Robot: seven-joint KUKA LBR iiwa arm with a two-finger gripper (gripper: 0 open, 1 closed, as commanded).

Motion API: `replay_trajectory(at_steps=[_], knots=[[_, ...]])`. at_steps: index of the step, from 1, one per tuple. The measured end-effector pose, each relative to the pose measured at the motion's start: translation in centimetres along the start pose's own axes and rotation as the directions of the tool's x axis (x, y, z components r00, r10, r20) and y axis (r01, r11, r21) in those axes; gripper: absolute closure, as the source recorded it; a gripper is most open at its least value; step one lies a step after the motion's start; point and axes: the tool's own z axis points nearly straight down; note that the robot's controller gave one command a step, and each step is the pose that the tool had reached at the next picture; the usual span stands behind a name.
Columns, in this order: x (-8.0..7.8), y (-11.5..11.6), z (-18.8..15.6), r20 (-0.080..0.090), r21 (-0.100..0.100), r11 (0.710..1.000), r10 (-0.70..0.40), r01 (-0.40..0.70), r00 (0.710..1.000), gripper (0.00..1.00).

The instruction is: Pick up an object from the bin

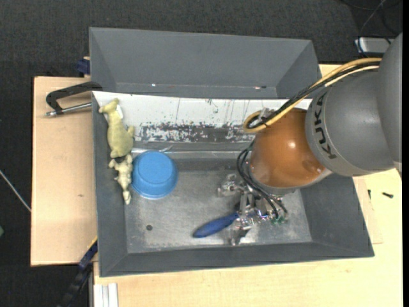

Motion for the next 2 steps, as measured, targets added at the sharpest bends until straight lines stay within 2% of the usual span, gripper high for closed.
replay_trajectory(at_steps=[1,2], knots=[[-0.11,-0.13,0.00,0.006,-0.001,1.000,0.002,-0.002,1.000,1.00],[-0.23,-0.06,-0.18,-0.003,-0.001,1.000,0.002,-0.002,1.000,1.00]])
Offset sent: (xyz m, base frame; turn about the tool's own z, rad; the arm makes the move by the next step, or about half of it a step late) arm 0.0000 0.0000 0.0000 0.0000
